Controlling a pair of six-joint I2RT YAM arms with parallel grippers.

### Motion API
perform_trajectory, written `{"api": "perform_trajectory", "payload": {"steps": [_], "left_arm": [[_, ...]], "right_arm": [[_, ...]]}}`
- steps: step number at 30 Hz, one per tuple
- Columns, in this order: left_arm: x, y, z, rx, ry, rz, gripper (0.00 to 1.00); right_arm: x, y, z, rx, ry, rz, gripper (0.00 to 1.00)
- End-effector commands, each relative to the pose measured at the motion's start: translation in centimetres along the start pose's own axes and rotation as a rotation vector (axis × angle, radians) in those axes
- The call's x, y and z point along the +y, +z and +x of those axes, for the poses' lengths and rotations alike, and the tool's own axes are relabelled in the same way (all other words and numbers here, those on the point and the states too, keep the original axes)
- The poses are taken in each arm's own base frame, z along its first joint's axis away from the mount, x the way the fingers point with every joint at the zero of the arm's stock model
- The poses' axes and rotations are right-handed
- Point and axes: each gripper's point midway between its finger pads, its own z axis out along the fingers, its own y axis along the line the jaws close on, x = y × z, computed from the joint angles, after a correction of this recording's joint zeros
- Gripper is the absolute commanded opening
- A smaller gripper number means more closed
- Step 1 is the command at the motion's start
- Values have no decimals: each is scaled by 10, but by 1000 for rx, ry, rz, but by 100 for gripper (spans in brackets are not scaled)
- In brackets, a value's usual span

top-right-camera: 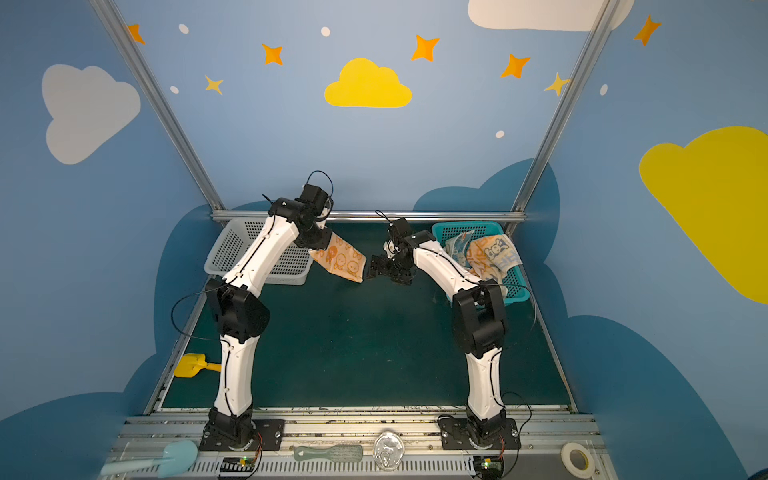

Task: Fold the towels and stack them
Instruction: 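Carry the towel with the left gripper into the white basket while the right gripper withdraws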

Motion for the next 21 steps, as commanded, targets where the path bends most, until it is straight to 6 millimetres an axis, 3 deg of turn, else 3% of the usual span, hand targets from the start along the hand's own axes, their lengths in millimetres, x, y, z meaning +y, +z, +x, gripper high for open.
{"api": "perform_trajectory", "payload": {"steps": [1,9,21], "left_arm": [[43,-3,-8,-18,-16,-95,3],[103,5,-31,-99,-71,-107,3],[149,51,-23,-92,36,-110,3]], "right_arm": [[10,2,7,47,-24,12,98],[33,4,-8,20,-69,3,98],[90,-9,-49,-162,-196,-144,98]]}}
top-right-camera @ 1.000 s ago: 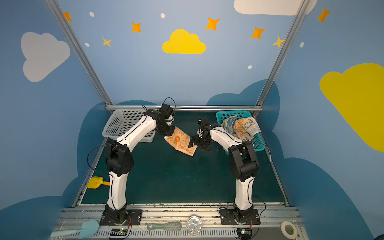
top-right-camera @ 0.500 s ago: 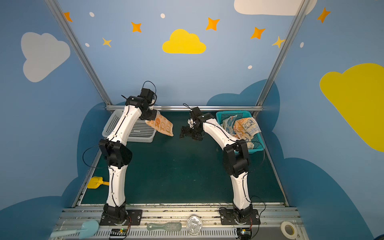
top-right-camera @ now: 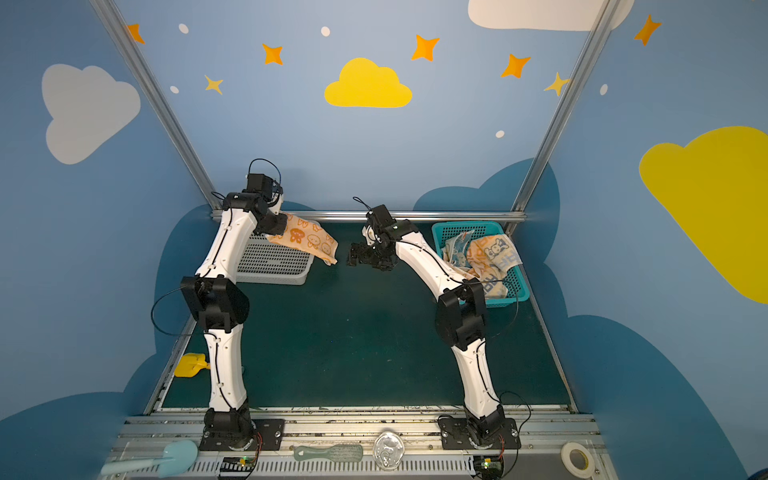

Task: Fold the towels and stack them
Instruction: 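Carry the towel with the left gripper into the white basket while the right gripper withdraws, then lower the towel into the white basket and open the left gripper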

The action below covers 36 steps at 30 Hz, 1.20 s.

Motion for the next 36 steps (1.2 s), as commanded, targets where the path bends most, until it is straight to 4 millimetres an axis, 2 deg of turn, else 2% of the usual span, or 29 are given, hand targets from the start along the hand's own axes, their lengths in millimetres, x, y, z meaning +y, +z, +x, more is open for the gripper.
{"api": "perform_trajectory", "payload": {"steps": [1,7,13,23,36], "left_arm": [[9,24,0,-10,73,-15,3],[30,44,13,29,76,-23,3],[42,60,31,71,93,-11,3],[59,86,54,141,129,-23,3],[79,105,75,177,113,-24,3]], "right_arm": [[26,-7,-19,-86,-76,-83,98],[41,-2,-34,-148,-140,-136,98],[48,3,-41,-167,-161,-154,98],[43,12,-37,-145,-145,-138,98],[40,16,-35,-133,-150,-130,98]]}}
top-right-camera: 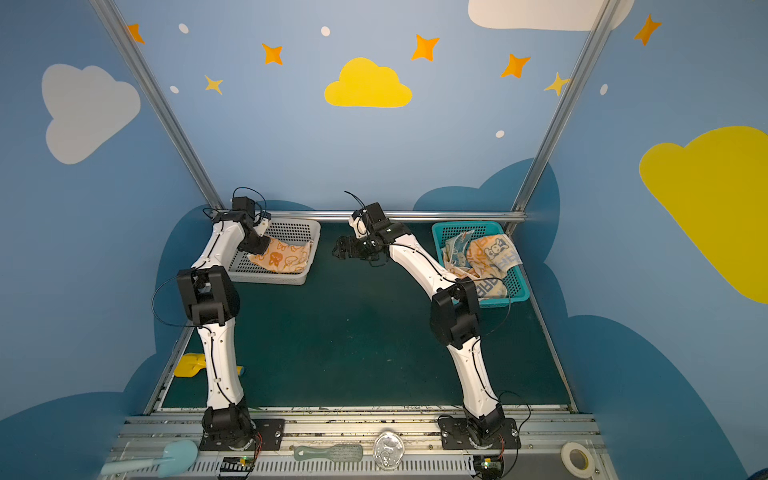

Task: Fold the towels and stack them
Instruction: 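Lower the towel into the white basket and open the left gripper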

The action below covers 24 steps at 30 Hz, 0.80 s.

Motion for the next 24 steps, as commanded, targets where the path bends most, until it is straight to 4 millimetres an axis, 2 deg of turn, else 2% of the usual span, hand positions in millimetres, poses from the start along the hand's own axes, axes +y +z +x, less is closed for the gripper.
{"api": "perform_trajectory", "payload": {"steps": [1,7,10,14,15,19,24], "left_arm": [[7,13,7,12,-6,13,3],[14,32,20,58,-45,-1,4],[19,35,20,60,-65,-30,25],[27,29,12,41,-107,-62,95],[28,27,10,37,-118,-65,100],[33,8,-3,-1,-146,-94,100],[31,-32,-26,-72,-147,-152,100]], "right_arm": [[5,0,-2,-2,-21,-3,98],[4,-5,-1,3,-28,7,98],[5,-5,0,5,-29,7,98],[4,-9,0,6,-27,18,98],[4,-10,0,4,-29,23,98],[1,-15,1,6,-33,47,98],[2,-18,5,18,0,53,98]]}}
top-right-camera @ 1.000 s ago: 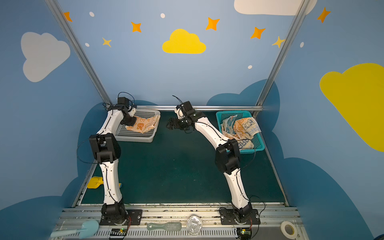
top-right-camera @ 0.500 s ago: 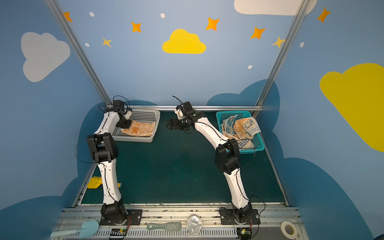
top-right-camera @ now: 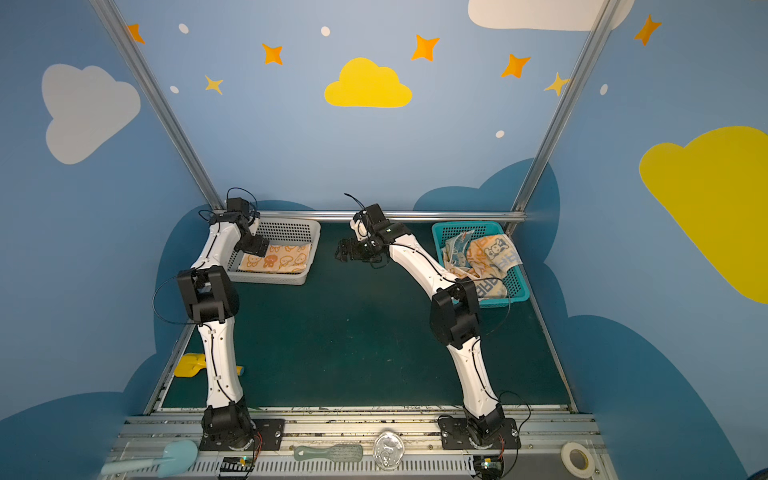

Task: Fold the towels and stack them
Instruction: 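Lower the towel into the white basket and open the left gripper, then reach the right gripper into the teal basket while the left gripper moves toward it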

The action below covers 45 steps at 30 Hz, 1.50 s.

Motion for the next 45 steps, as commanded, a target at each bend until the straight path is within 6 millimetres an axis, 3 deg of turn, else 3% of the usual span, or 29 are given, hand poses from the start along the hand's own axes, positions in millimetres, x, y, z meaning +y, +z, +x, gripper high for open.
{"api": "perform_trajectory", "payload": {"steps": [1,7,11,14,20,26,31,37,41,45], "left_arm": [[4,-55,-29,-101,-18,-58,100],[-18,-123,-56,-239,40,-117,100],[-51,-176,-74,-393,149,-195,100],[-77,-204,-80,-498,187,-214,100],[-136,-242,-71,-559,156,6,100],[-209,-281,-72,-700,212,171,100],[-282,-310,-74,-802,294,275,100],[-375,-326,-67,-825,410,400,100],[-433,-333,-59,-836,474,461,100],[-474,-341,-52,-828,499,526,100]], "right_arm": [[12,-20,-3,-12,9,6,98],[-8,-43,4,-15,56,111,98],[-35,-74,10,-30,112,198,98],[-56,-96,12,-53,157,222,98],[-100,-138,26,-95,246,321,98],[-158,-194,45,-154,330,478,98],[-214,-239,67,-223,450,605,98],[-264,-248,86,-278,610,582,98],[-281,-237,90,-243,690,500,98],[-300,-223,99,-129,796,443,98]]}}
